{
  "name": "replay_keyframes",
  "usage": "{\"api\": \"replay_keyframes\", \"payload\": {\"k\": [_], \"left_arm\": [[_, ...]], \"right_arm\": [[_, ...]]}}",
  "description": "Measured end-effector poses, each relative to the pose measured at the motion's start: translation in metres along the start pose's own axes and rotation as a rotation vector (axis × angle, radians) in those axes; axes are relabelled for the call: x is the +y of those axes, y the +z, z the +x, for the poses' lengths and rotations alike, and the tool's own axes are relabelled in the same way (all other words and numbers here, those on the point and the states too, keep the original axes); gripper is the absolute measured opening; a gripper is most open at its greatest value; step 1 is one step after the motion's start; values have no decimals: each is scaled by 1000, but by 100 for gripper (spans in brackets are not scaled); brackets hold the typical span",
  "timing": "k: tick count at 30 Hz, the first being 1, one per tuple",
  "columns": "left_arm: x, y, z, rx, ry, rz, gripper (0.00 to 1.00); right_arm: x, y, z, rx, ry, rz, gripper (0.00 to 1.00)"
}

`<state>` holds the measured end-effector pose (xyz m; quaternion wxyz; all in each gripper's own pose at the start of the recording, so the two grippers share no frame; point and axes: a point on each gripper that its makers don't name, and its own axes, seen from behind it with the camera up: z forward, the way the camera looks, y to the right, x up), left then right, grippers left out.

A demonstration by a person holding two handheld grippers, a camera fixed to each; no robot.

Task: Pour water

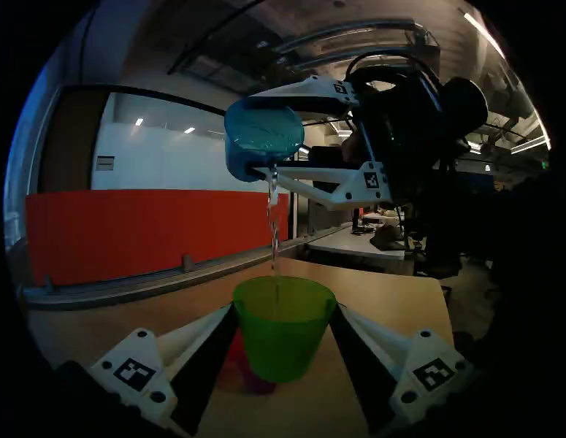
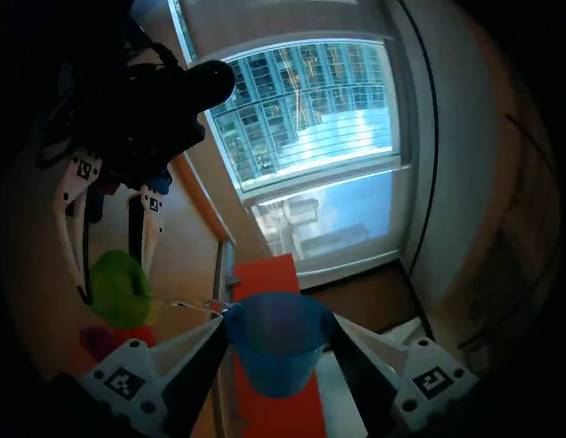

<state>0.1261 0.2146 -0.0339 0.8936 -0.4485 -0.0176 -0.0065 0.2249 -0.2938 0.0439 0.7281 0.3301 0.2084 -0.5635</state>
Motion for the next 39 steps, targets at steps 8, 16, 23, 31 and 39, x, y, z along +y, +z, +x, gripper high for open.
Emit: {"api": "replay_keyframes", "payload": {"k": [8,16,23,31,39], "left_arm": [[1,1,-3,-5,2,-1,86],[1,1,-3,-7,1,-3,87],[0,2,-3,-7,0,-2,86],[0,1,-2,-5,0,0,86],[-1,2,-2,-7,3,4,86]], "right_arm": [[4,1,1,1,-34,-10,92],[6,1,3,1,-72,-19,92],[7,2,7,5,-105,-24,92],[8,4,10,6,-150,-30,92],[8,8,12,3,-194,-38,92]]}}
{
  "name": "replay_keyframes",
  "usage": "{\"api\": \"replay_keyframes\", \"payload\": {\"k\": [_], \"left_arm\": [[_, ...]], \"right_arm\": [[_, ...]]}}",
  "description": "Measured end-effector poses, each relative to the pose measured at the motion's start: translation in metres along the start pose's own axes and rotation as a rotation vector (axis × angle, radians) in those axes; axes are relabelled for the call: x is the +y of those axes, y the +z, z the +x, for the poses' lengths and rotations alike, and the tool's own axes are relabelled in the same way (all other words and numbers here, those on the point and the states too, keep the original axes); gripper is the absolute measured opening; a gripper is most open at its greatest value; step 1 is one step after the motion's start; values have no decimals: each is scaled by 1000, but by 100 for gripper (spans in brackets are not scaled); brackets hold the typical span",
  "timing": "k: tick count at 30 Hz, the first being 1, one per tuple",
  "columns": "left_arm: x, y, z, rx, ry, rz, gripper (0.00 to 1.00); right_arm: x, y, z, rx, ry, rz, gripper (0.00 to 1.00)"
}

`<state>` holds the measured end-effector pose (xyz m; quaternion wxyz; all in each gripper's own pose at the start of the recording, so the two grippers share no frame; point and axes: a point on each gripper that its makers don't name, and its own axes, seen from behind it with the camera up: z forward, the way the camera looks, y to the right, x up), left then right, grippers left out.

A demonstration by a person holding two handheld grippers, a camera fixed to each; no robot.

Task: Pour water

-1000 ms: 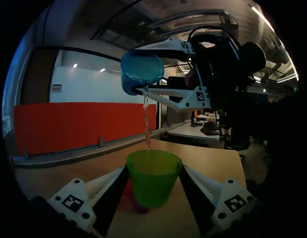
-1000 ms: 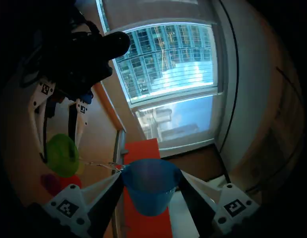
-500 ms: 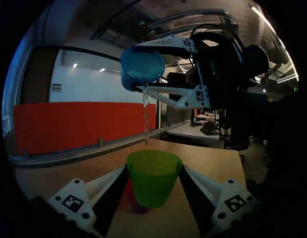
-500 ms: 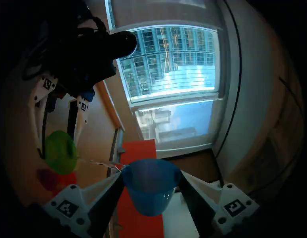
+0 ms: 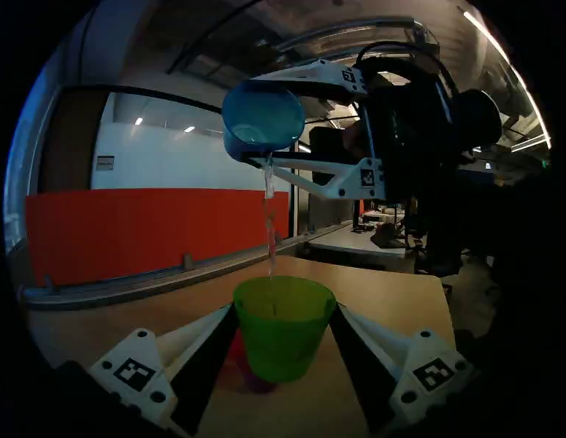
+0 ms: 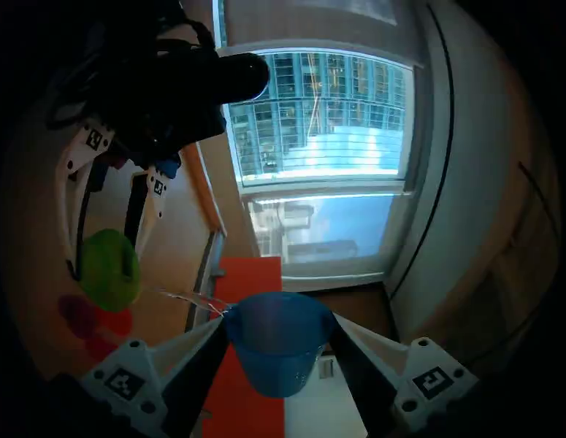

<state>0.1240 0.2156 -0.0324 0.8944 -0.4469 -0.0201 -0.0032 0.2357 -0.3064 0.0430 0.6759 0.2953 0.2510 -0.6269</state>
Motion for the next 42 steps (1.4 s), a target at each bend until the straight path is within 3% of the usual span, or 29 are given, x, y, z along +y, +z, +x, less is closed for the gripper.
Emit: {"api": "replay_keyframes", "payload": {"k": [30,42], "left_arm": [[-3,1,0,4,-6,7,86],[-6,-1,-1,6,-13,14,86]], "right_arm": [[-1,3,17,2,-212,-16,92],[-2,4,18,8,-194,-16,92]]}}
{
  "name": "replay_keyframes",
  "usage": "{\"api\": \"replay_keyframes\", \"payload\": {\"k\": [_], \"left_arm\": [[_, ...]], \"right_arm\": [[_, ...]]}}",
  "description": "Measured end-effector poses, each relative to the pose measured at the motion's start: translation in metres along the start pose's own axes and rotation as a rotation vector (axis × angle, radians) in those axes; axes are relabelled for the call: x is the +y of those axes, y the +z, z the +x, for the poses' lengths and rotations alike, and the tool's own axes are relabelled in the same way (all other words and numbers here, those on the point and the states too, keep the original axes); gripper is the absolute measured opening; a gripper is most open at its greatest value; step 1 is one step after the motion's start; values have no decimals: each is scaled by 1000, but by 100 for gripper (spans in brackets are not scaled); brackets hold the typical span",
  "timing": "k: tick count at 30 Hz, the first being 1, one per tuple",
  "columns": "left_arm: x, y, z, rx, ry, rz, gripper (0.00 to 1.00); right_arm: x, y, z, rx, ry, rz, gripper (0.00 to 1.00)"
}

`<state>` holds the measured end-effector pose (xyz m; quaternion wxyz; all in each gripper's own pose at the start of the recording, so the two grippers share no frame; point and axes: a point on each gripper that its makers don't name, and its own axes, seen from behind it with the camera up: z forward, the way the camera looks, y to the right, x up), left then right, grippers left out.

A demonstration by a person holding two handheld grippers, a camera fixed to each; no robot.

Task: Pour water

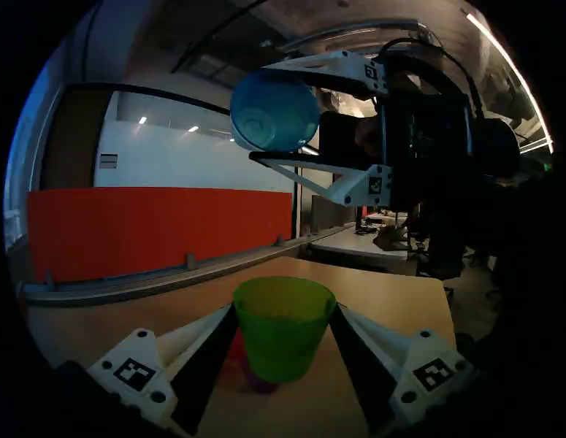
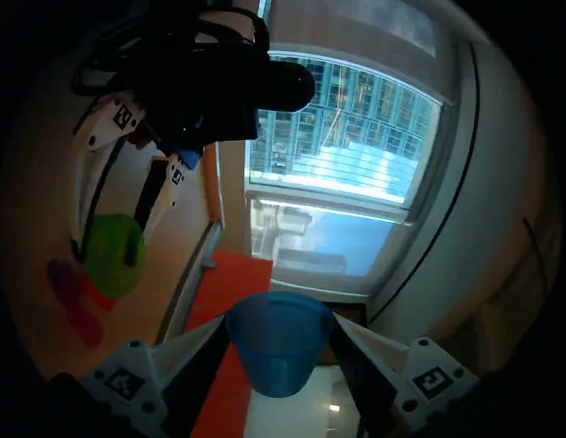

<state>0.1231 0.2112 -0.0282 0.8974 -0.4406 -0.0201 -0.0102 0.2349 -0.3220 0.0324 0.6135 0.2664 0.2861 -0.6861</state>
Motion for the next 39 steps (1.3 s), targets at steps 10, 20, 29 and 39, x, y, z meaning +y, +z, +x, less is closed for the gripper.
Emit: {"api": "replay_keyframes", "payload": {"k": [10,20,29,39], "left_arm": [[-2,-1,2,5,2,5,86],[-4,-2,4,6,8,8,86],[-3,-3,7,3,14,9,86],[-3,-3,8,3,18,10,86]], "right_arm": [[1,-6,-5,13,210,8,92],[3,-14,-4,50,505,23,92],[-1,-19,14,99,789,54,92],[0,-24,35,147,1074,75,92]]}}
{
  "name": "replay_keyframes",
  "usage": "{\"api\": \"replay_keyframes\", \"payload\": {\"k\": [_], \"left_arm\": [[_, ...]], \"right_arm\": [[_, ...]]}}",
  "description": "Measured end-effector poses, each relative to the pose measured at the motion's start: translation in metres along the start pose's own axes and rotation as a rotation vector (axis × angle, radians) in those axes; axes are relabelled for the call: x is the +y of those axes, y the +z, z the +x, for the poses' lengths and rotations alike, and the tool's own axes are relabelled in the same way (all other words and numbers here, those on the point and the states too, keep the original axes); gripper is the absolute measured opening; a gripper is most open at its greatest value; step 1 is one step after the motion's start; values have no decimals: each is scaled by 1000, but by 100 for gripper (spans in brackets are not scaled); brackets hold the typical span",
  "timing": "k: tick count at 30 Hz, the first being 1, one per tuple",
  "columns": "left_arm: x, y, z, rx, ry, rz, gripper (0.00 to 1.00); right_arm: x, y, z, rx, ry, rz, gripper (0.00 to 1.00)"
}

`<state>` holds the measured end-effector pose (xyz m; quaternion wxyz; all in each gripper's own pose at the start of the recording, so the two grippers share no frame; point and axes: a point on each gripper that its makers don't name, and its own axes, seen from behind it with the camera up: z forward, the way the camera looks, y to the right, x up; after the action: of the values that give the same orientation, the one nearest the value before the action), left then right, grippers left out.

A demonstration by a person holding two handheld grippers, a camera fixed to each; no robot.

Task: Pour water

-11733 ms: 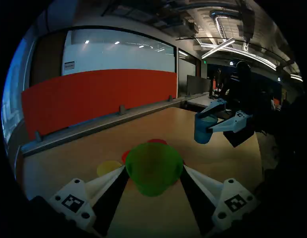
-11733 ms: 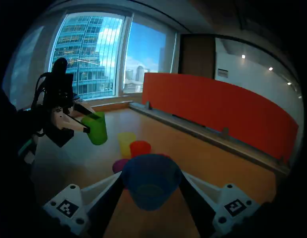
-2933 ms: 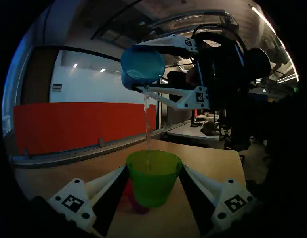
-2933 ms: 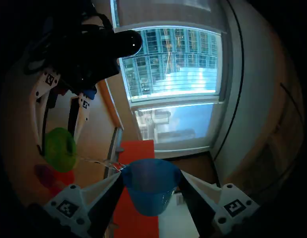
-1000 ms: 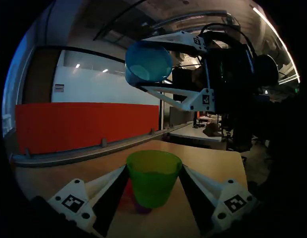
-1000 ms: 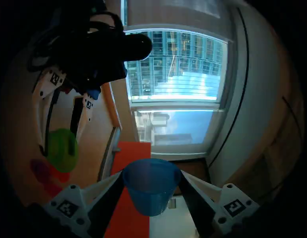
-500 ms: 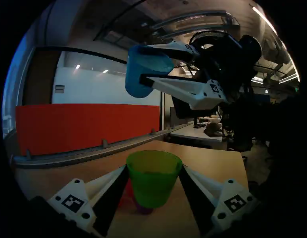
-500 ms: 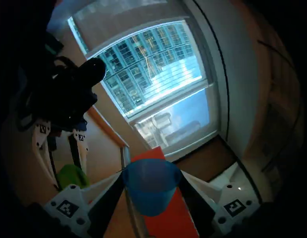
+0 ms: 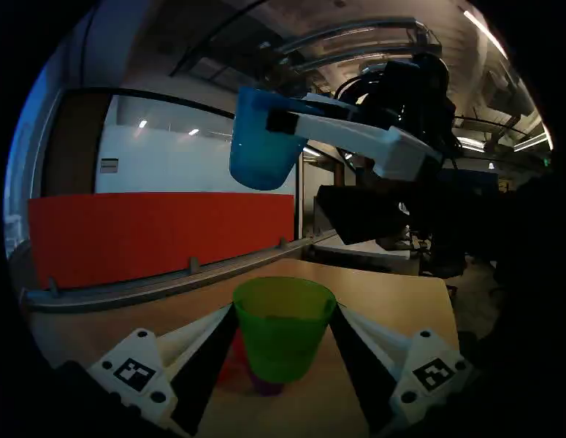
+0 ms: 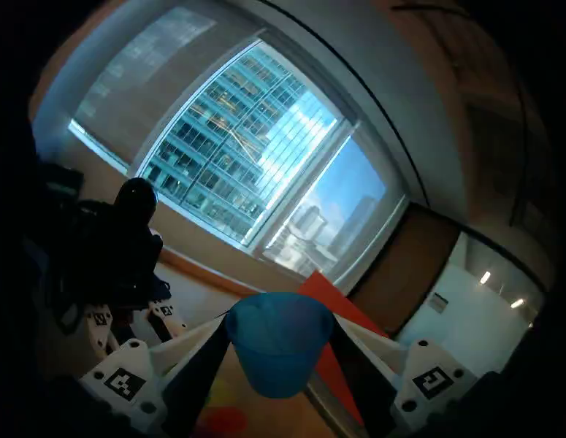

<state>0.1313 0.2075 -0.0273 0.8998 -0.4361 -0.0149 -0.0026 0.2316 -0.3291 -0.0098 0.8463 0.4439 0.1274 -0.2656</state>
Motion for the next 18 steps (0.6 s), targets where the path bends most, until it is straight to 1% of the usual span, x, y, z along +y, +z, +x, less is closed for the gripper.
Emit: {"api": "replay_keyframes", "payload": {"k": [3,7,13,15,18], "left_arm": [[-1,0,0,0,3,2,86],[-1,1,-1,-1,3,2,86],[-1,0,-1,-1,8,3,86],[-1,0,-1,0,9,3,86],[-1,-1,0,-1,10,2,86]], "right_arm": [[-5,-1,4,11,103,13,92],[-7,-1,9,27,211,33,92],[-12,1,13,30,349,67,92],[-13,1,14,34,387,78,92],[-16,0,13,34,426,98,92]]}}
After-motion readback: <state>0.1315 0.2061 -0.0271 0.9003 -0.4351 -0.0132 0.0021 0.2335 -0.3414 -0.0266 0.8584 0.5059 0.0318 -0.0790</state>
